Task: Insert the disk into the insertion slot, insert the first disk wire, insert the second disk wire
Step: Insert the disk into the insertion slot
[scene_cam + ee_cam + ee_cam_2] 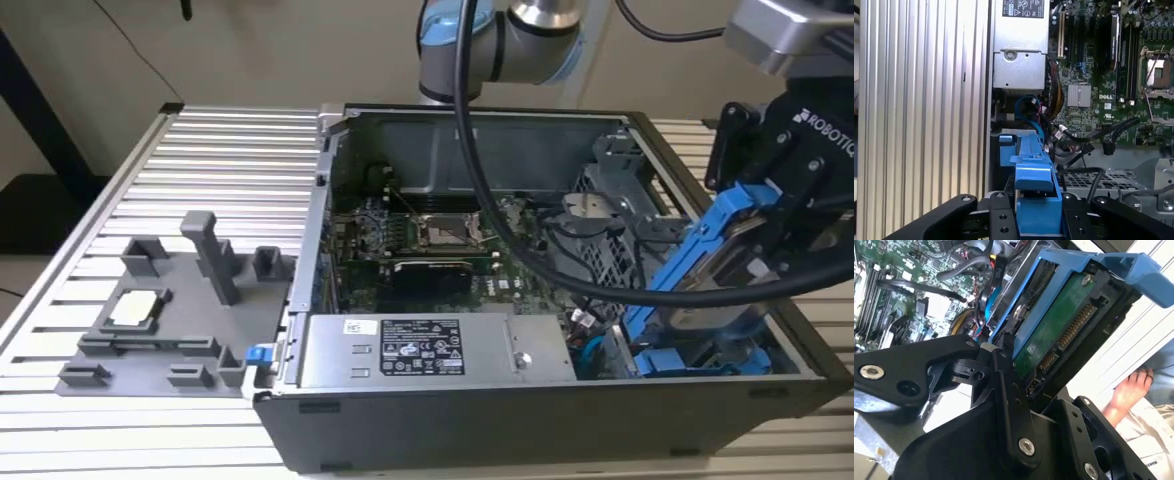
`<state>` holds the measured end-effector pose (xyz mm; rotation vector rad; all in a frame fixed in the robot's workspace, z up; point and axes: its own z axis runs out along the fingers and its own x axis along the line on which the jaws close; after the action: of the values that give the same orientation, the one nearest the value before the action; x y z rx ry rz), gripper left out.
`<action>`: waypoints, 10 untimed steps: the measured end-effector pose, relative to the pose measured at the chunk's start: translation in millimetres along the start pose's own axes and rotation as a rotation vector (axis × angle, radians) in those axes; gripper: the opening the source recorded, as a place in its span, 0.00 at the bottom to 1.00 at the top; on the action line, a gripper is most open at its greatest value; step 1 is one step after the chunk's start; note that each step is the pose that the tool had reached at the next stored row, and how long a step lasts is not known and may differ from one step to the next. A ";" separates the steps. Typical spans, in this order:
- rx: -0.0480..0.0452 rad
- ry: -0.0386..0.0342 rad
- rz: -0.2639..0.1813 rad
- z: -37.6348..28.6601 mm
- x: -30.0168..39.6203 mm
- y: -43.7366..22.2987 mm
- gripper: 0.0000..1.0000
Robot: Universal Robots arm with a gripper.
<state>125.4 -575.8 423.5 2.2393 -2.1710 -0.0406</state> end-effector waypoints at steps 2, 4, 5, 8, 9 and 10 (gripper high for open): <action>0.0001 -0.0017 0.000 2.6 0.0 -1.4 0.33; 0.0002 -0.0069 0.000 4.7 0.1 -2.5 0.33; 0.0004 -0.0116 0.000 5.5 0.1 -3.0 0.33; 0.0006 -0.0180 0.000 8.2 0.1 -3.6 0.33; 0.0006 -0.0186 -0.001 9.3 0.1 -3.9 0.33; 0.0006 -0.0186 -0.001 10.1 0.1 -4.3 0.33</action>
<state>129.4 -575.7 413.2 2.2490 -2.1797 -0.0610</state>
